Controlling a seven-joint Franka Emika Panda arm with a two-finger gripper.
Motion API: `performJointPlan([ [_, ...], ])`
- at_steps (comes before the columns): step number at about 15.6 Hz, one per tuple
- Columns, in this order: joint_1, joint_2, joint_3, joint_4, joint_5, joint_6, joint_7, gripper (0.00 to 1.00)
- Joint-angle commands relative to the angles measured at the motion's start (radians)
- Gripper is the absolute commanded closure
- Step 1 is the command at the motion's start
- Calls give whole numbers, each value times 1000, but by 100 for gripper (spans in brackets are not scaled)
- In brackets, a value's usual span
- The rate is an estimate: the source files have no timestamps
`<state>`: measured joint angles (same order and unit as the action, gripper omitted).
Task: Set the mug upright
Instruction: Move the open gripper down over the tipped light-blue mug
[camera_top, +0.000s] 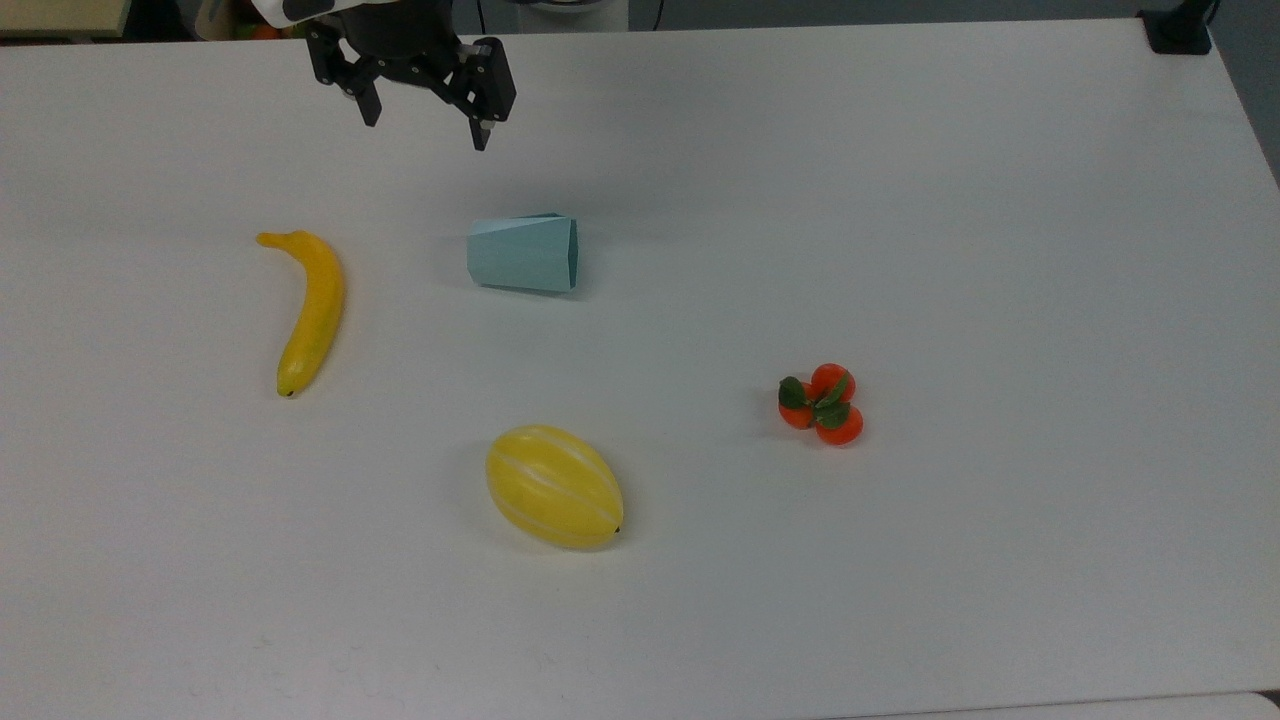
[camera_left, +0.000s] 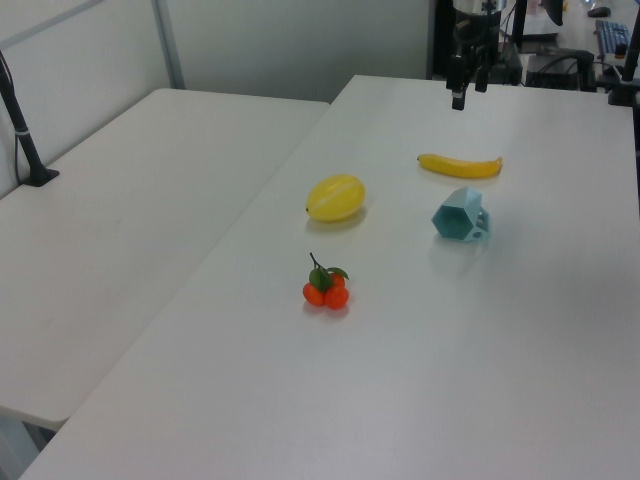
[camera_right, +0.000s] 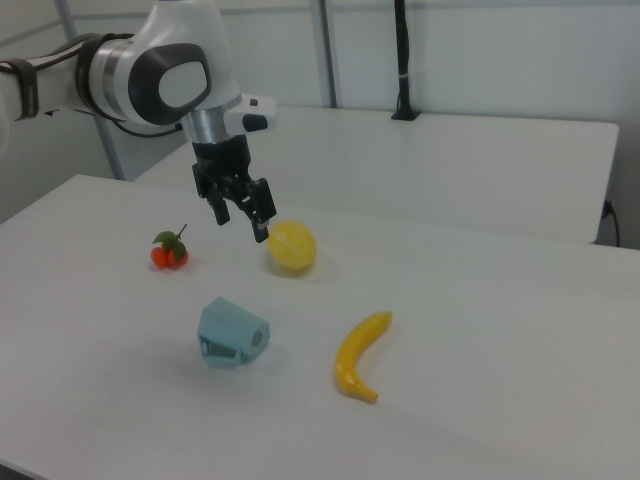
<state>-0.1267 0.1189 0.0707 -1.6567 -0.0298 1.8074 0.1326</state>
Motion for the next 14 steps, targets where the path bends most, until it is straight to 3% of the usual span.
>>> performJointPlan([
  [1,16,-18,-50,9,19,-3,-40,0],
  [14,16,-13,-49,11,22,0,-50,0],
])
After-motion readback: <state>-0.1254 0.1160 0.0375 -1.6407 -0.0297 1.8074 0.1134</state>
